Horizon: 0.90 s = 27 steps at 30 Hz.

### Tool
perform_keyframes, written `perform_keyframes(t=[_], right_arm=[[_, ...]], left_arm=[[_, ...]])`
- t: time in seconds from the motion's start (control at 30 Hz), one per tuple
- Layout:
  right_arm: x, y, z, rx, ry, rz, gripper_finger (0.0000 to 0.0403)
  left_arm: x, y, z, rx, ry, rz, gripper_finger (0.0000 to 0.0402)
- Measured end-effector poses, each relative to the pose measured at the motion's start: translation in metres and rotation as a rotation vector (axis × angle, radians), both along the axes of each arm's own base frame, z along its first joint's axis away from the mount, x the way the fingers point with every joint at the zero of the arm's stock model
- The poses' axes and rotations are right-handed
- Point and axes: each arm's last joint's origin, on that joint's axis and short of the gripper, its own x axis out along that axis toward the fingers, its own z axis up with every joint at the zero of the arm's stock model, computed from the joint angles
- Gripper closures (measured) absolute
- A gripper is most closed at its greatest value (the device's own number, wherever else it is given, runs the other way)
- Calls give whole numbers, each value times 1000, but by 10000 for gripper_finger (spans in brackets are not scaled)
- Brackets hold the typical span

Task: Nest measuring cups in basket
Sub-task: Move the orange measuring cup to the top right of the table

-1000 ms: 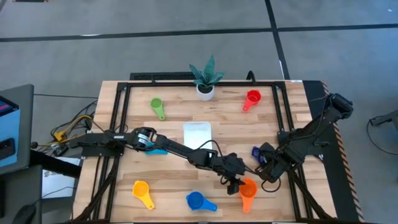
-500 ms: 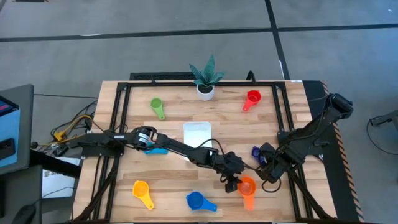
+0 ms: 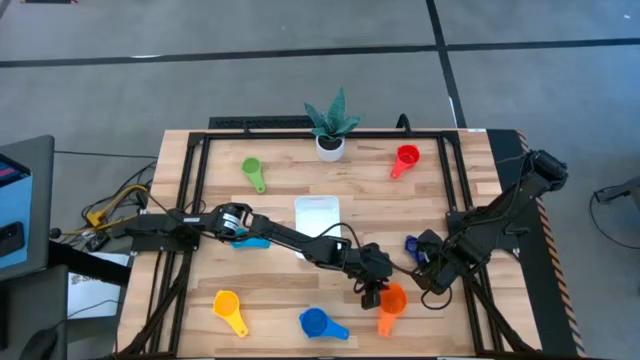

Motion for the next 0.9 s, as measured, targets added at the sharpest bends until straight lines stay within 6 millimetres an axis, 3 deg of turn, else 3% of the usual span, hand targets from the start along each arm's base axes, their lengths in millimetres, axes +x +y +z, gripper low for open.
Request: perform_keyframes(t=[0.33,0.57,0.7,0.9], right_arm=[[0,0,0,0,0,0,198],[0,0,0,3,-3,-2,204],[0,0,0,-3,-13,-27,213],[-2,3,0,-39,-54,-38,228]], left_arm=[[0,0,-1,41,-4,-33,392],[0,2,0,64,-12,-44,399],[0,13,2,68,12,-52,399],[-2,45,19,76,64,-29,401]])
